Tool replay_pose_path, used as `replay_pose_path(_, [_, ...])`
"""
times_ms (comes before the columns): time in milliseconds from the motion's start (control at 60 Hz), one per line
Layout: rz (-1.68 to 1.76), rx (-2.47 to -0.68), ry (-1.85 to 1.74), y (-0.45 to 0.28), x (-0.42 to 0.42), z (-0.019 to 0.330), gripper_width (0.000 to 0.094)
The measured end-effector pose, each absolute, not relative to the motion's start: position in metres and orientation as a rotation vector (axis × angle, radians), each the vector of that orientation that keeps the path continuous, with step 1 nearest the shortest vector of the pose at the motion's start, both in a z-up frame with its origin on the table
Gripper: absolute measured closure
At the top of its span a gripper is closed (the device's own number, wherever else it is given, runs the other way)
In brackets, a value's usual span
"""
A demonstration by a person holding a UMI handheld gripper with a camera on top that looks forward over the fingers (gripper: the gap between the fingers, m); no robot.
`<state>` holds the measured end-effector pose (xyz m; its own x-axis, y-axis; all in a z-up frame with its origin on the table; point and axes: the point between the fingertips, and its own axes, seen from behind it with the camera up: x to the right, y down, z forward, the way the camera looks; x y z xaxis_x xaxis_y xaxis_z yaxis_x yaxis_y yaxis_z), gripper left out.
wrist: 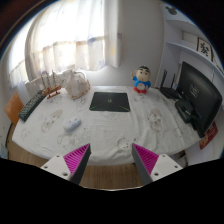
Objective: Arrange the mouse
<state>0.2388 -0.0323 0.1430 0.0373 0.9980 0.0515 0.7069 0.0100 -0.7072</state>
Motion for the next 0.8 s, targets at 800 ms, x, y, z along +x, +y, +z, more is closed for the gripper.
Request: replay_pose_path(800, [0.822,-1.616,-1.676,-0.258,0.165,0.047,0.0082])
